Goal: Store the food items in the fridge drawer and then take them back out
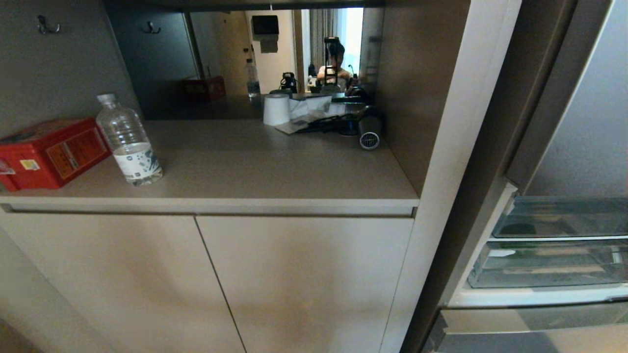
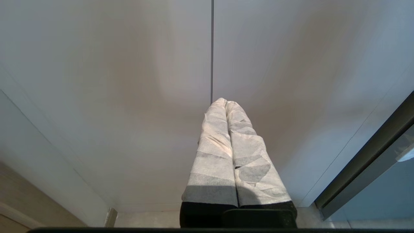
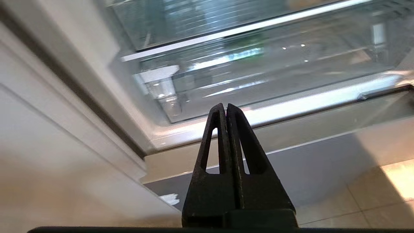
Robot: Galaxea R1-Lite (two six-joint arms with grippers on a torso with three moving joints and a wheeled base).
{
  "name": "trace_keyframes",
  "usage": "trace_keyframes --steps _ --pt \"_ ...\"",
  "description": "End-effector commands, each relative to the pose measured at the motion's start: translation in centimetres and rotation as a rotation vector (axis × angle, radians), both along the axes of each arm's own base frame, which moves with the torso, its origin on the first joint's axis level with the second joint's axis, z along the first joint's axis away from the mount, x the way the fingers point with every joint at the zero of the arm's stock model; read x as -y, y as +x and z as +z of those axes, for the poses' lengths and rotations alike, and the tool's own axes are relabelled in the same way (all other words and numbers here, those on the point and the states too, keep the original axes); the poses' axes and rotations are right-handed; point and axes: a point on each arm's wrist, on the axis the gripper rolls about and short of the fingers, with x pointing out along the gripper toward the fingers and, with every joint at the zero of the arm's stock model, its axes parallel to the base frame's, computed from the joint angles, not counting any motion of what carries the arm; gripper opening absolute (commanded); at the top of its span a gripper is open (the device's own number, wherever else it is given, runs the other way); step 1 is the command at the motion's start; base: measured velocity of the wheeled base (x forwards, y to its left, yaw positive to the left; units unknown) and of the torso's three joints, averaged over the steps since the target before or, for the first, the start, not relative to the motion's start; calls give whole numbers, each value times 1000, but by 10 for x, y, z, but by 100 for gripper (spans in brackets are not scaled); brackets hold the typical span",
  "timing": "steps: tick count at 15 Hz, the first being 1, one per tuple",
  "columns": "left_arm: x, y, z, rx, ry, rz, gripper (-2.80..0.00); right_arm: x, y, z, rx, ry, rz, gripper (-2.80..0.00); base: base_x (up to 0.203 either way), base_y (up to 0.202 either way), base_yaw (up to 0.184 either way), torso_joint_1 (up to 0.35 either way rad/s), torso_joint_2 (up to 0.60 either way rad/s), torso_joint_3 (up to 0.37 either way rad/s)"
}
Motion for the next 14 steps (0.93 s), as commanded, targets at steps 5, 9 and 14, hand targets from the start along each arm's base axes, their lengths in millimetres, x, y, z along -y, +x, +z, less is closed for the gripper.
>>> trace_keyframes --steps 5,9,14 --pt "0 0 0 -1 -1 0 -280 -70 -23 -1 3 -28 276 -280 0 0 0 0 0 0" --pt "0 0 0 -1 -1 0 -280 -77 -86 -19 95 -141 308 -280 0 0 0 0 0 0" --pt "0 0 0 0 -1 -1 -280 -76 -119 -41 238 -235 223 -280 0 0 0 0 0 0"
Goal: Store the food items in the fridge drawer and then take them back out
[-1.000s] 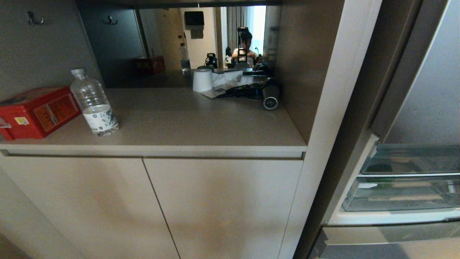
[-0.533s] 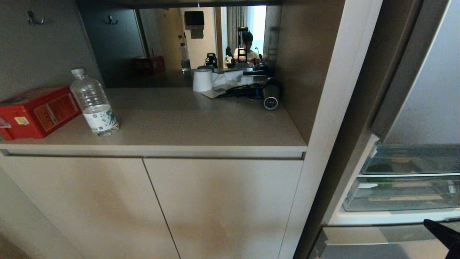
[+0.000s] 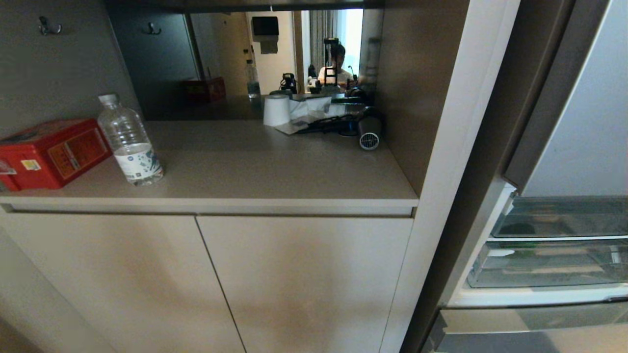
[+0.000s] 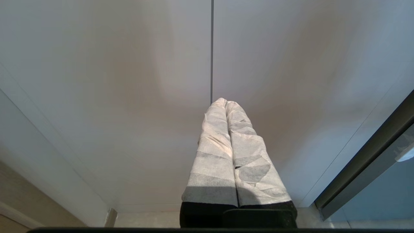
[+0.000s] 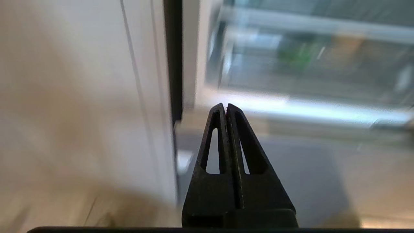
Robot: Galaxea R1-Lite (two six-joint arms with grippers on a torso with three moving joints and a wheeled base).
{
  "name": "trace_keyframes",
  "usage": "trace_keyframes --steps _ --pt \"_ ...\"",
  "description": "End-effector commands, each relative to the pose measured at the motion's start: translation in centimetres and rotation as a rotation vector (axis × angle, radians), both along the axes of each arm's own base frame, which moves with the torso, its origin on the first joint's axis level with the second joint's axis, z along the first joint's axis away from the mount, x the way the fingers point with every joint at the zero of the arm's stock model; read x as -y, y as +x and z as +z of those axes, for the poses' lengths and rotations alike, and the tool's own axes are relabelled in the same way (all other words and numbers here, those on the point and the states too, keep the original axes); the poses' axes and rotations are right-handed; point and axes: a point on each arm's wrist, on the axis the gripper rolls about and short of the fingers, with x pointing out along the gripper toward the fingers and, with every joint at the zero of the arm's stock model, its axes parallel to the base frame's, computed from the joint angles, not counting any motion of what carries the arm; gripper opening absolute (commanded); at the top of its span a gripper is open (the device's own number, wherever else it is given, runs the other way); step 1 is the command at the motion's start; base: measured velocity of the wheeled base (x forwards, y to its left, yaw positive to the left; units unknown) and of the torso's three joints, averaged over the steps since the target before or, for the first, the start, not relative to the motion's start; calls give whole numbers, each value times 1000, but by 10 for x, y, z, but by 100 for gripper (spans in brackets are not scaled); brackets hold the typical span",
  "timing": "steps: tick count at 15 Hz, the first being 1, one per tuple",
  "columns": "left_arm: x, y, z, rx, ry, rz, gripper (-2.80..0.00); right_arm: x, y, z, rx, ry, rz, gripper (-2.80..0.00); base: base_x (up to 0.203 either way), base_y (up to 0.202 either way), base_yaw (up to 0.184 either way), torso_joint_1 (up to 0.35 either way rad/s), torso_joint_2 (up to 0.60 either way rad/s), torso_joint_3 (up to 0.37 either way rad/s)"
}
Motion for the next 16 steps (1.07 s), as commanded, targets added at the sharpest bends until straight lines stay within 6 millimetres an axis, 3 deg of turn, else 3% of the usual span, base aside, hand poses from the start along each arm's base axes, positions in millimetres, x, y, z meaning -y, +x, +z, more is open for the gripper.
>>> trace_keyframes --steps 1,16 --pt "0 0 0 0 -1 0 -280 0 -13 -9 154 -4 -8 -280 0 0 0 0 0 0" --pt "0 0 0 0 -1 0 -280 1 -11 -10 145 89 -45 -280 0 0 0 0 0 0"
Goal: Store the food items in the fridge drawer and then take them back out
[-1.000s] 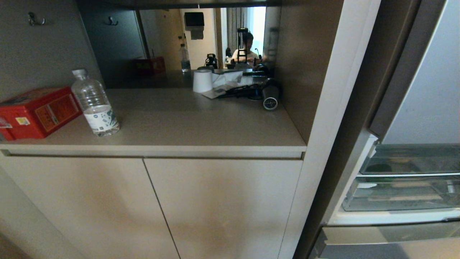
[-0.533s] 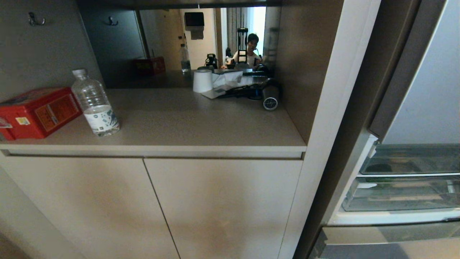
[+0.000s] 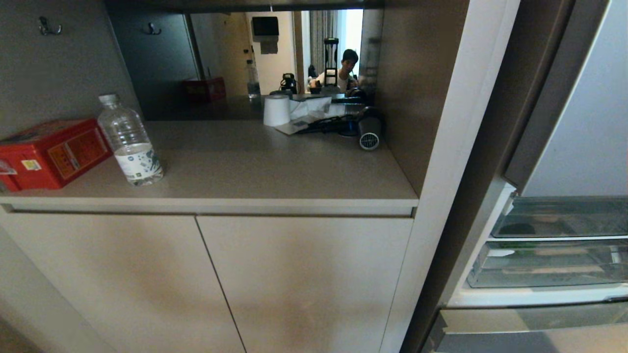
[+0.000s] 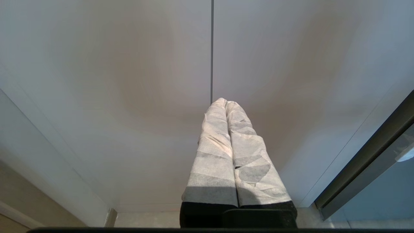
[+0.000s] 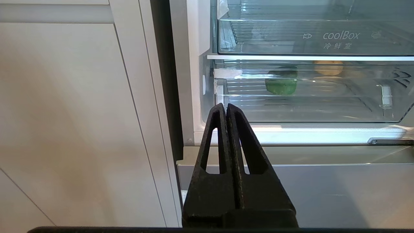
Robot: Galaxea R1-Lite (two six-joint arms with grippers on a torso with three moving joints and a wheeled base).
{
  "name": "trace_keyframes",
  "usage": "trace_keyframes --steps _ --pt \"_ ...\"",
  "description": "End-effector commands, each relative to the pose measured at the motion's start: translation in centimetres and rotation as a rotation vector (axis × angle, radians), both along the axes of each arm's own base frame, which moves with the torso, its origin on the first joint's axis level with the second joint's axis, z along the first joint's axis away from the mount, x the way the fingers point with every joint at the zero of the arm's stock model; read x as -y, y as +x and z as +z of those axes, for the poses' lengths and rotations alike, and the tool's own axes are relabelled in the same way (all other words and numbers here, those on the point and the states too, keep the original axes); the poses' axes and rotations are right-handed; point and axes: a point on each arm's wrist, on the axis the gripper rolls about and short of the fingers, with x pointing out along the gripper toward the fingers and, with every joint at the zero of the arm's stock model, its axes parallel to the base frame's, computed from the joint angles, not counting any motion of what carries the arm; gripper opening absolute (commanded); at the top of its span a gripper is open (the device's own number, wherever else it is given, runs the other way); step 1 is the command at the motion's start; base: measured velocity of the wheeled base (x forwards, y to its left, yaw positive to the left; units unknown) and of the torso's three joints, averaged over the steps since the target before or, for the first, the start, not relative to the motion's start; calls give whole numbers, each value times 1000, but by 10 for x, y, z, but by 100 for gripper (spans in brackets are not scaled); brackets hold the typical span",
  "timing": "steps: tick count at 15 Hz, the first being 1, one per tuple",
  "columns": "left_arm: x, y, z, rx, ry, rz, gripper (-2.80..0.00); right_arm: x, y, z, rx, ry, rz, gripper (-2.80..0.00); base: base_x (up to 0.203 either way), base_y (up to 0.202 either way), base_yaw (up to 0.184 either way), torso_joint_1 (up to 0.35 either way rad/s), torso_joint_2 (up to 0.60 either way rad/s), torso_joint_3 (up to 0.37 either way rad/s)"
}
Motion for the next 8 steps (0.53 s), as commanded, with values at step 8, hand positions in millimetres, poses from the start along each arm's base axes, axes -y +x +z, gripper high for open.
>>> trace_keyframes --steps 8 --pt "0 0 0 0 0 0 -280 0 3 -9 -34 -31 6 -280 -1 0 -7 1 -1 0"
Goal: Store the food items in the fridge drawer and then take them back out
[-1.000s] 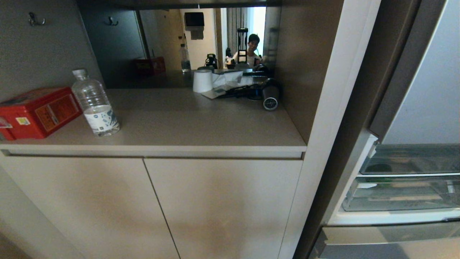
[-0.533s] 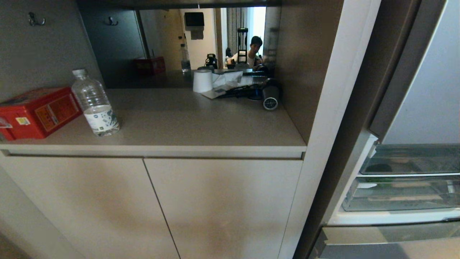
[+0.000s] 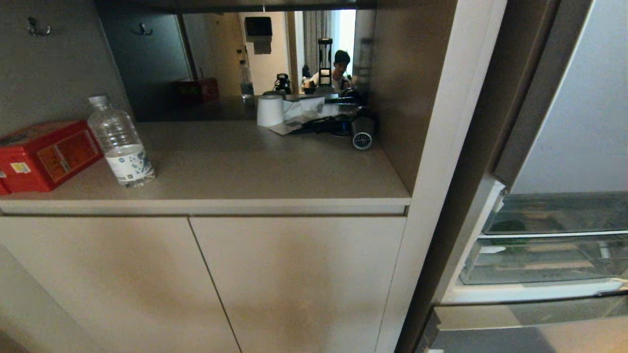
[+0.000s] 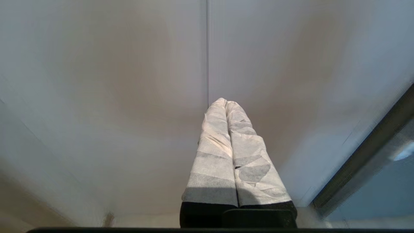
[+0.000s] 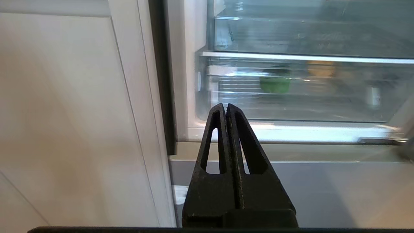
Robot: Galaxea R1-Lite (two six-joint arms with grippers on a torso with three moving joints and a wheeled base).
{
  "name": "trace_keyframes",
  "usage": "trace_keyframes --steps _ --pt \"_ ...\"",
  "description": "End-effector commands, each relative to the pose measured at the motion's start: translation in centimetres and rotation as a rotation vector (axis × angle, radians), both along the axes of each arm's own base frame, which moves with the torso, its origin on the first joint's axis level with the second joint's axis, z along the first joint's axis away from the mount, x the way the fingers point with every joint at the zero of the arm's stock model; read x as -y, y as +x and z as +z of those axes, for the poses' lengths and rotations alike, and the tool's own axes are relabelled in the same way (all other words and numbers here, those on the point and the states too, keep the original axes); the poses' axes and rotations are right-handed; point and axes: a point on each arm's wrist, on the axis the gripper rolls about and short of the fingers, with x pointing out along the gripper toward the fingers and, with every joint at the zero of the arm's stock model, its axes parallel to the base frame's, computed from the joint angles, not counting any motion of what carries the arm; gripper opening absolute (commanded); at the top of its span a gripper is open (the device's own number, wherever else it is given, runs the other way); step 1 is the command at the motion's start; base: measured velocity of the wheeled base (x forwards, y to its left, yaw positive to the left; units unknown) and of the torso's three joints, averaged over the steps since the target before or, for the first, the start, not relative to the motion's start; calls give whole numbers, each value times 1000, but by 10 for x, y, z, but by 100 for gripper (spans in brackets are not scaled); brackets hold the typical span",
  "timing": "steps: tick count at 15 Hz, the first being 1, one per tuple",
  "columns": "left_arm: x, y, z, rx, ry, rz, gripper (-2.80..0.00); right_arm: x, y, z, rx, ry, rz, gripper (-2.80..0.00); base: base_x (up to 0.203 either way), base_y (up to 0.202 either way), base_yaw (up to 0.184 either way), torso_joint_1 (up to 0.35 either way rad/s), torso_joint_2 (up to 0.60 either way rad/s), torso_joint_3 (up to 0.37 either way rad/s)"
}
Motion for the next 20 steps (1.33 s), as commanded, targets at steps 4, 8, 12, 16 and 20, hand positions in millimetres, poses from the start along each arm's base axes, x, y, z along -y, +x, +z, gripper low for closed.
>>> trace_keyframes --steps 4,8,12,16,20 --pt "0 0 0 0 0 0 -280 0 3 -8 -32 1 -1 -280 -2 6 -162 1 3 3" --pt "0 0 0 0 0 1 -280 0 3 -8 -30 -2 0 -280 1 8 -175 3 1 1" --pt "0 0 0 0 0 1 -280 0 3 -8 -32 0 -1 -280 -1 8 -176 -1 3 2" --pt "0 0 0 -2 0 1 -280 0 3 -8 -32 1 -1 -280 -1 6 -178 1 2 3" --pt "0 0 0 0 0 1 -280 0 3 -8 -32 1 -2 -280 1 8 -178 1 2 2"
